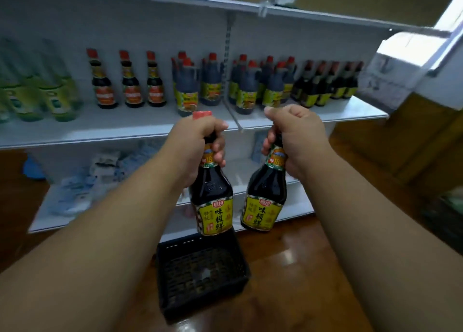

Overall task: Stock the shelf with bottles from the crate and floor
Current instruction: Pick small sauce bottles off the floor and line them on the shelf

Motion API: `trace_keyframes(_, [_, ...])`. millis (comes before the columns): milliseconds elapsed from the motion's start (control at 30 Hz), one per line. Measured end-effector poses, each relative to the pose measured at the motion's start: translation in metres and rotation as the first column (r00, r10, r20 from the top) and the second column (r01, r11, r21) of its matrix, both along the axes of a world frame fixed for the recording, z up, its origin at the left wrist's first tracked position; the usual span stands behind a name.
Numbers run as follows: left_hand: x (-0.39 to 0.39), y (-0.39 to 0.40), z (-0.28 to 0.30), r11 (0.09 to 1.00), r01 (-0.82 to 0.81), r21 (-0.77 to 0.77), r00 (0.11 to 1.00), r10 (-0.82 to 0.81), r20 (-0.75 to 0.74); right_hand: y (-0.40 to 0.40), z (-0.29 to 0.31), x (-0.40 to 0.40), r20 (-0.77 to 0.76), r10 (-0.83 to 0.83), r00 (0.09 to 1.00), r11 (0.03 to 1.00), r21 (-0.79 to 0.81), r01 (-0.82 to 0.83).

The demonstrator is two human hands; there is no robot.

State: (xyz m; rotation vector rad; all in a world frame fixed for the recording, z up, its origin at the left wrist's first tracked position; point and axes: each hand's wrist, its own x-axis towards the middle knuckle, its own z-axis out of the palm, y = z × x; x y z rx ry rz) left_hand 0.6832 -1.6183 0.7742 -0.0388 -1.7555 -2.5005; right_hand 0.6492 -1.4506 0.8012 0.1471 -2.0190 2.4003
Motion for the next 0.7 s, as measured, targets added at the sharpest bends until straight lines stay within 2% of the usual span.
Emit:
trace_keyframes(167, [-0.062, 0.058, -0.004, 0.997, 0.072, -0.042, 0.997, -0.072, 0.012, 0.062, -0.008, -0.049, -0.027, -0.205, 0.978, 0.976, 0.068, 0.206])
trace_keyframes(333, [-0.139, 0.119, 0.001, 0.983, 0.167, -0.075, 0.984, -0.171, -0.046, 0.134, -0.004, -0.102, -0.044, -0.331, 0.942, 0.940, 0.072, 0.334])
trace_keyframes(500, [-0.205, 0.196, 0.012, 0.973, 0.215, -0.084, 0.974, -0.220, -0.059, 0.210, 0.008, -0.147, -0.082, -0.328, 0.941, 0.942, 0.045, 0.332])
trace_keyframes(600, [-0.241, 0.245, 0.017, 0.981, 0.153, -0.120, 0.980, -0.166, -0.107, 0.258, 0.006, -0.175, -0.091, -0.284, 0.954, 0.958, 0.002, 0.286])
trace_keyframes(700, [-0.276, 0.301, 0.014, 0.993, 0.098, -0.068, 0.988, -0.105, -0.113, 0.310, -0.003, -0.212, -0.086, -0.208, 0.974, 0.976, -0.086, 0.201])
